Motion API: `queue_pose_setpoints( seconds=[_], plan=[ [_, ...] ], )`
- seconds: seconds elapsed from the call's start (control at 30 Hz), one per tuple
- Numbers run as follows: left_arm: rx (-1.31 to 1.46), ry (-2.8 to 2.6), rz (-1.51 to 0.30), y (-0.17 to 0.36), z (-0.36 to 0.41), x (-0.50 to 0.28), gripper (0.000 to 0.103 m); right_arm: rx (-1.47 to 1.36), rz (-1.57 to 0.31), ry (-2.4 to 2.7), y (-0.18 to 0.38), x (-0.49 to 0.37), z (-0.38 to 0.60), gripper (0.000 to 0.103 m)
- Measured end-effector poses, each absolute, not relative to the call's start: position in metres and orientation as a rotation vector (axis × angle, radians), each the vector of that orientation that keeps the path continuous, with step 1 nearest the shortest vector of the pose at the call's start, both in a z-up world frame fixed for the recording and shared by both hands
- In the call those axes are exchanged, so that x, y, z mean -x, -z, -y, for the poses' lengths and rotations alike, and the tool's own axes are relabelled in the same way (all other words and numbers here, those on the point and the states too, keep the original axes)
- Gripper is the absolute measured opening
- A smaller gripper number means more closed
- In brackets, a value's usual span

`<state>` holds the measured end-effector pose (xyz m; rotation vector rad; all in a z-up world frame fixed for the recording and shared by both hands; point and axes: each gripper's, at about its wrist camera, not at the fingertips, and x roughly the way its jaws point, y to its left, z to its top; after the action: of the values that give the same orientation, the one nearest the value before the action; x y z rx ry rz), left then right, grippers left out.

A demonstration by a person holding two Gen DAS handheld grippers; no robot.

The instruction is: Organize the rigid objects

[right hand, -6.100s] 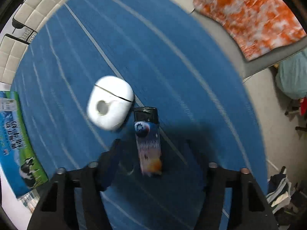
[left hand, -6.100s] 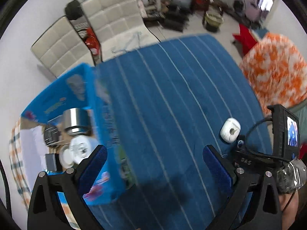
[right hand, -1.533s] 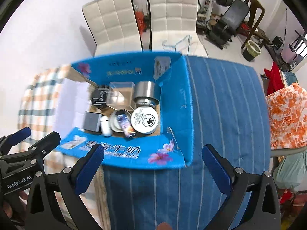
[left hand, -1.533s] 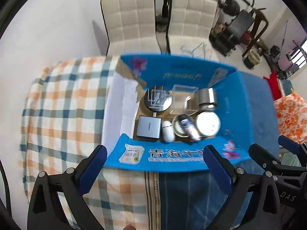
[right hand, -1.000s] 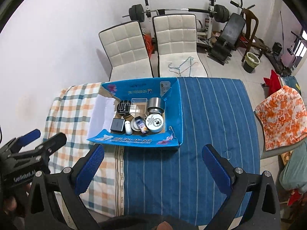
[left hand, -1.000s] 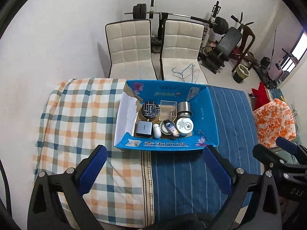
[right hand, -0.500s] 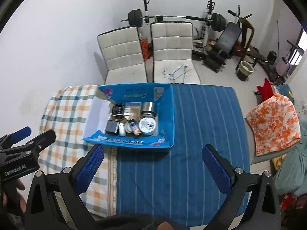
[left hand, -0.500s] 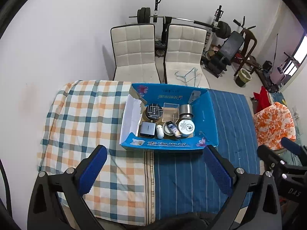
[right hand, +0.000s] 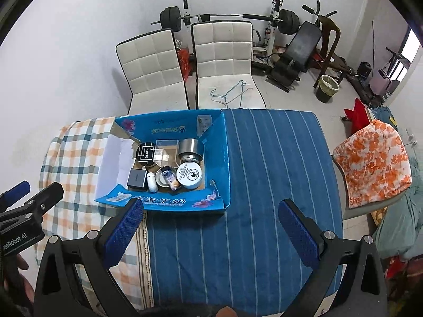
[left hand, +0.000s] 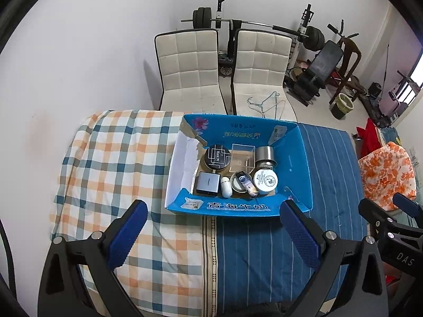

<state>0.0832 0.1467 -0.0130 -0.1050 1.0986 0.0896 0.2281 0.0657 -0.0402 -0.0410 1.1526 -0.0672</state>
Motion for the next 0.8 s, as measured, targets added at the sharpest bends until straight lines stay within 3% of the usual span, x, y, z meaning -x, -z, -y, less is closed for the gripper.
queue_pose_setpoints(
  seconds=[0.8],
  plan=[
    [0.096,-0.097,-1.129,0.027,-0.146,-0.085,0.103,0.052,-1.164,0.079,0.052,-0.23,-0.063,0.103]
  ],
)
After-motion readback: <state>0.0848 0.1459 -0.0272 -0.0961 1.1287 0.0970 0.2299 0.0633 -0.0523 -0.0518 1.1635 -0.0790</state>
